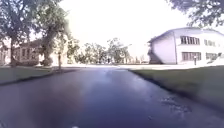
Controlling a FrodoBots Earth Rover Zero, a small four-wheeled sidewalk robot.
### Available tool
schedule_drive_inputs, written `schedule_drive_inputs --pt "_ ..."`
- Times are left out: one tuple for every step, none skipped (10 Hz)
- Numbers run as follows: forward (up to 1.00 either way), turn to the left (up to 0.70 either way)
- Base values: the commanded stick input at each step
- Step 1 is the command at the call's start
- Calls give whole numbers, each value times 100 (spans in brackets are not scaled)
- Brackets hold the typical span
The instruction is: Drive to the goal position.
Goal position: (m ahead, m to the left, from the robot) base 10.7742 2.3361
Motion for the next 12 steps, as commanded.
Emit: schedule_drive_inputs --pt "50 0" --pt "50 0" --pt "50 0" --pt "50 0" --pt "50 0" --pt "50 0" --pt "50 0" --pt "50 0" --pt "50 0" --pt "50 0" --pt "50 0" --pt "50 0"
